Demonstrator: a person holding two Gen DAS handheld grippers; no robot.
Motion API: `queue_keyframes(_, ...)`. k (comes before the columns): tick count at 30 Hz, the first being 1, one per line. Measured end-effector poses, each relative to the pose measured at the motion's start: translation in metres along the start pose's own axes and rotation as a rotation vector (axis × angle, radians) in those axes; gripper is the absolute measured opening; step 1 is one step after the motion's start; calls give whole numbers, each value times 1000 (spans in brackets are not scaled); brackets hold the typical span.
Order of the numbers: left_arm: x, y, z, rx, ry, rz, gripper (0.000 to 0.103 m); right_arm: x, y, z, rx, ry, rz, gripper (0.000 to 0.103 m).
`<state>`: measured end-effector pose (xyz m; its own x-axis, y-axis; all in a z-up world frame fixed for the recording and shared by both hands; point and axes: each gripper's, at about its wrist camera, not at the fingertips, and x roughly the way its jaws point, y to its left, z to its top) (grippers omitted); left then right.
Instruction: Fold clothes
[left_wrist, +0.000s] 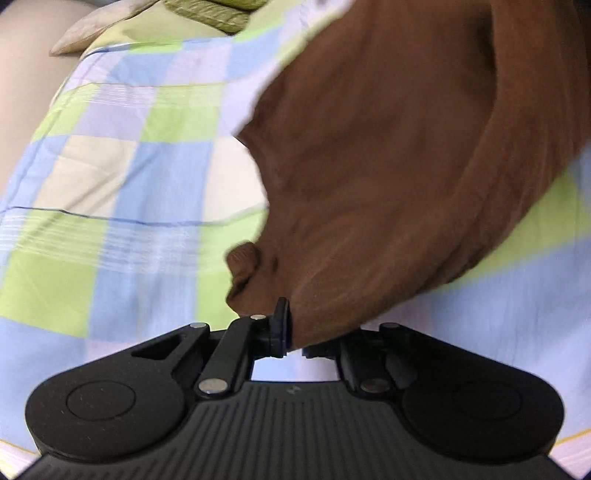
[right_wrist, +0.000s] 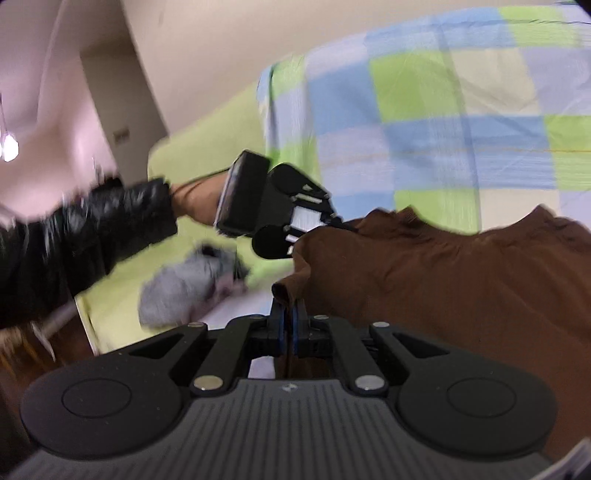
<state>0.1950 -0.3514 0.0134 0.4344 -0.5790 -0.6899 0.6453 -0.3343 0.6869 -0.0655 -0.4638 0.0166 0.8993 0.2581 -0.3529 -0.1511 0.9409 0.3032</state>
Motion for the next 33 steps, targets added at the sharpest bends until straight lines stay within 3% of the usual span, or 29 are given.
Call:
queue_keyframes(3,6,35,55,-22,-8,-23,6,-48,-19,10,67,-124,-53,2)
queue_keyframes(6,42,52,113,-3,-2,-18,6,-111,-61,11,193,-268,-160,2)
queue_keyframes(11,129,45,177,-6,41,-64,6,-156,-148,-17,375,-306,-341,2)
queue_keyframes(15,177,17,193,36,93,-107,6,-156,-211,-54,486,-236,-422,1)
queue_keyframes(19,207,-2,197,85,114,-132,6,-142,-244,-80,527,-147,-398,0)
queue_keyframes(21,203,1,191,100,89,-128,6,-141,-248,-81,511,-137,-372,5)
queue_keyframes(25,186,9,170,92,51,-113,6,-131,-255,-74,446,-122,-327,30)
queue_keyframes(33,172,4,148,82,27,-118,6,-78,-272,-41,270,65,-394,34)
